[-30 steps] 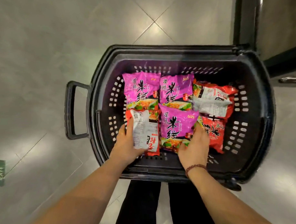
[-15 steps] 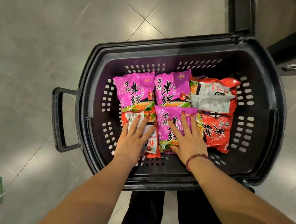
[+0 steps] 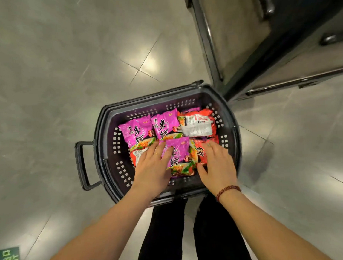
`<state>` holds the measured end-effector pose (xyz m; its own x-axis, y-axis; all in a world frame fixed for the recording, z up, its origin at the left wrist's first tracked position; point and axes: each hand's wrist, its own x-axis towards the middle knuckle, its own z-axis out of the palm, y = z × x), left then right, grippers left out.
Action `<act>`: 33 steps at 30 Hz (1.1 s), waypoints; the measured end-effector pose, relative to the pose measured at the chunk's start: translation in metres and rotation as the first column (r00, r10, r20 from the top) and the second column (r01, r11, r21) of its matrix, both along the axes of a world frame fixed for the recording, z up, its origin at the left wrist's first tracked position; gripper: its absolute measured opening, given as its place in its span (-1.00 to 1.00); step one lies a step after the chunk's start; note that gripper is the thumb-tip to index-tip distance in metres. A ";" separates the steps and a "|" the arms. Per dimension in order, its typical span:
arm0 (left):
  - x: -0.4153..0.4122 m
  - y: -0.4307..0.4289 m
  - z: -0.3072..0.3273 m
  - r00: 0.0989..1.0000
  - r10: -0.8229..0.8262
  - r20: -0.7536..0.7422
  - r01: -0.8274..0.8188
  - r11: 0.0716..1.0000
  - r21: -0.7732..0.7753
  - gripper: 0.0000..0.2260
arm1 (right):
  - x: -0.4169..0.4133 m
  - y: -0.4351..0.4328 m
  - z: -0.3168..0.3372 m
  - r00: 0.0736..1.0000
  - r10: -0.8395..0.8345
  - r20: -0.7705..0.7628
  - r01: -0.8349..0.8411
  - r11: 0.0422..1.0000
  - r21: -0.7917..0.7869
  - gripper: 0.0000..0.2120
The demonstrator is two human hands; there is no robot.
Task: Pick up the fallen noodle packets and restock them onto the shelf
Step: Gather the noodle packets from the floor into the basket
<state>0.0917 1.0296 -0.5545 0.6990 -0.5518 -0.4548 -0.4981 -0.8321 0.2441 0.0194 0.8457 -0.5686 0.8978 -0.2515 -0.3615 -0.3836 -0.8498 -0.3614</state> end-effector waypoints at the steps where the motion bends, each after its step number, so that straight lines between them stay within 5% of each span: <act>1: 0.003 -0.010 0.022 0.999 -0.018 0.028 0.019 1.000 -0.022 -0.40 | -0.002 -0.008 0.021 0.999 -0.028 0.030 0.027 1.000 0.012 -0.47; 14: -0.037 -0.166 0.247 0.957 -0.133 0.258 0.242 0.855 -0.459 -0.57 | -0.104 -0.133 0.243 0.818 -0.376 0.436 0.430 0.902 -0.029 -0.50; 23: -0.093 -0.333 0.287 0.869 -0.387 0.309 0.495 0.715 -0.493 -0.54 | -0.209 -0.237 0.288 0.648 -0.641 0.411 0.691 0.722 0.035 -0.48; 33: -0.108 -0.496 0.317 0.743 -0.568 0.354 0.663 0.554 -0.503 -0.55 | -0.238 -0.358 0.312 0.403 -0.797 0.450 0.857 0.501 0.120 -0.49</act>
<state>-0.0161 0.5338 -0.2373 0.1125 -0.9796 0.1667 -0.9001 -0.0295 0.4346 -0.2184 0.4882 -0.2562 0.2624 -0.9634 0.0544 -0.7667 -0.2424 -0.5945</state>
